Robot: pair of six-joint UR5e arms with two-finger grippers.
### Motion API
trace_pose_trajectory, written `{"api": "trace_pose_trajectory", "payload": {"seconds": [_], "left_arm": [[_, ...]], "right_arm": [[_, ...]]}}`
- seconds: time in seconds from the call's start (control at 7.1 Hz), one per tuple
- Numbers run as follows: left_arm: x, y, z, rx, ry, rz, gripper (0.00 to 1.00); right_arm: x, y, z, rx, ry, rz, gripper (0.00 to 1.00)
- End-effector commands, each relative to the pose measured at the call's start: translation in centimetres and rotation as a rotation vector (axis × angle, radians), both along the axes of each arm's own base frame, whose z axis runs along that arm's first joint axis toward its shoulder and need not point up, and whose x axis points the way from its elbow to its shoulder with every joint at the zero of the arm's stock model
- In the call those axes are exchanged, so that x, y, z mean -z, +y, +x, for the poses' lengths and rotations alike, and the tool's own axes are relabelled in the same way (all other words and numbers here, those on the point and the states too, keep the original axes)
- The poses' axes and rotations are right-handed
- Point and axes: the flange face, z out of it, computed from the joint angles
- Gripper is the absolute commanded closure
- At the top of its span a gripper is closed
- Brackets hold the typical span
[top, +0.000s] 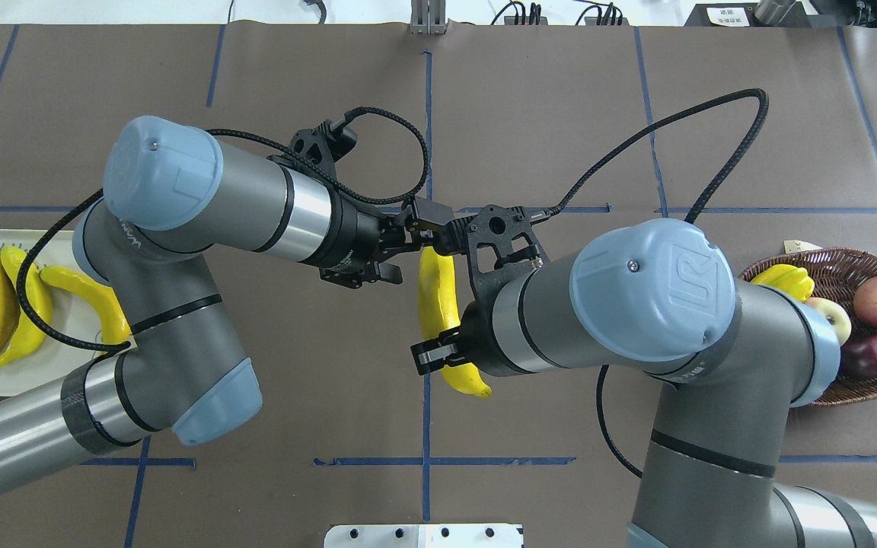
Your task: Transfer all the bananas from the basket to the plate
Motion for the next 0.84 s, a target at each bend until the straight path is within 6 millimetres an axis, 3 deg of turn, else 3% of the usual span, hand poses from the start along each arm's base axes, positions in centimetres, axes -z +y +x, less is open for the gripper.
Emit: {"api": "trace_pose_trajectory", "payload": {"seconds": [0.0,0.14,0.28,0.56,0.7], "left_arm": [[0.09,1.63,1.23,-0.033,0.003,0.000,0.04],[0.14,2.03,1.47,-0.041,0.005,0.000,0.09],[0.31,2.21,1.38,-0.044,0.009,0.003,0.28],[0.43,2.45,1.03,-0.048,0.014,0.019,0.95],[0.24,2.32,0.93,-0.047,0.012,0.017,1.00]], "right_arm": [[-0.02,-0.09,-0.05,-0.010,0.002,0.004,0.99],[-0.02,-0.11,-0.05,-0.011,0.003,0.006,0.99],[-0.02,-0.18,-0.01,-0.012,0.003,0.006,1.00],[0.03,-0.15,0.05,-0.012,0.001,0.007,1.00],[0.03,-0.15,0.05,-0.012,0.001,0.007,0.98]]}}
